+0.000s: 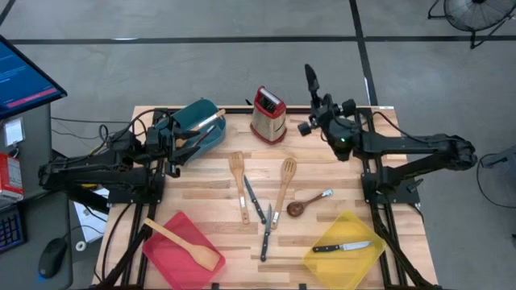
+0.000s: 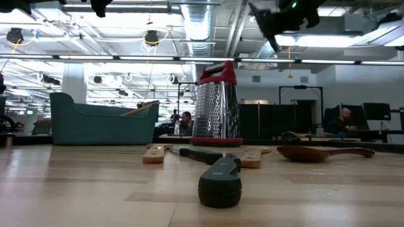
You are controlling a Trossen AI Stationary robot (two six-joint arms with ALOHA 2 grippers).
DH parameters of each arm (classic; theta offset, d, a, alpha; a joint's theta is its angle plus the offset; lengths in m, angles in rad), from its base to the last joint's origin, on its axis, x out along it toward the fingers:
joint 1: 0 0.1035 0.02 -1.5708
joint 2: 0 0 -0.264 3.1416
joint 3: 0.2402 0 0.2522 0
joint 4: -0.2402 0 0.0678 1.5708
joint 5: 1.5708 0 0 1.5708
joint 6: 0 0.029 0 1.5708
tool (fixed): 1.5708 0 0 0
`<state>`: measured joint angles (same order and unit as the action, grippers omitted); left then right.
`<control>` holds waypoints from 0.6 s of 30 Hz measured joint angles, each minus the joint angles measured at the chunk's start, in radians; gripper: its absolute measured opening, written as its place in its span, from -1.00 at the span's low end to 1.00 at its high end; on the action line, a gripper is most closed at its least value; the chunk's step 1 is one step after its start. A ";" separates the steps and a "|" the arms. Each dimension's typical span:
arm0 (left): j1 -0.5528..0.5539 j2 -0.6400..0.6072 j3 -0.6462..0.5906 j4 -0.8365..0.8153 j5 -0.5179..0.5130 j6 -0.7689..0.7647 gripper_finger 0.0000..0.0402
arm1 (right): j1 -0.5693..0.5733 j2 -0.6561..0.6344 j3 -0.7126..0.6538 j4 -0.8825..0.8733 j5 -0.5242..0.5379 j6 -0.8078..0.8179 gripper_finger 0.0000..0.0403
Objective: Pick & Place Kitchen Items
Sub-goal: Put the black table knife into the yellow bin
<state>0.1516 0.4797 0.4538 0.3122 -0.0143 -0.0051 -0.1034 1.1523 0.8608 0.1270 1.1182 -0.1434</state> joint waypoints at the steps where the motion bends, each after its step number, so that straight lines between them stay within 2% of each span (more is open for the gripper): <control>1: 0.000 0.000 0.000 0.000 -0.003 0.000 0.05 | 0.028 -0.016 0.000 -0.024 -0.016 0.027 -0.41; 5: 0.000 0.000 0.000 0.000 -0.003 0.000 0.05 | 0.144 -0.101 0.000 -0.160 -0.209 0.147 -0.41; 10: 0.000 0.000 0.000 0.000 -0.002 0.000 0.05 | 0.269 -0.187 0.000 -0.294 -0.583 0.322 -0.41; 12: 0.000 0.000 0.000 0.000 -0.002 0.000 0.05 | 0.316 -0.200 0.000 -0.319 -0.700 0.396 -0.41; 16: 0.000 0.000 0.000 0.000 -0.002 0.000 0.05 | 0.417 -0.198 0.000 -0.382 -0.854 0.536 -0.41; 18: 0.000 0.000 0.000 0.000 -0.002 0.000 0.05 | 0.463 -0.186 0.001 -0.412 -0.893 0.627 -0.41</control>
<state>0.1518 0.4793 0.4538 0.3122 -0.0162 -0.0051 0.3594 0.9666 0.8614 -0.2849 0.2248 0.4832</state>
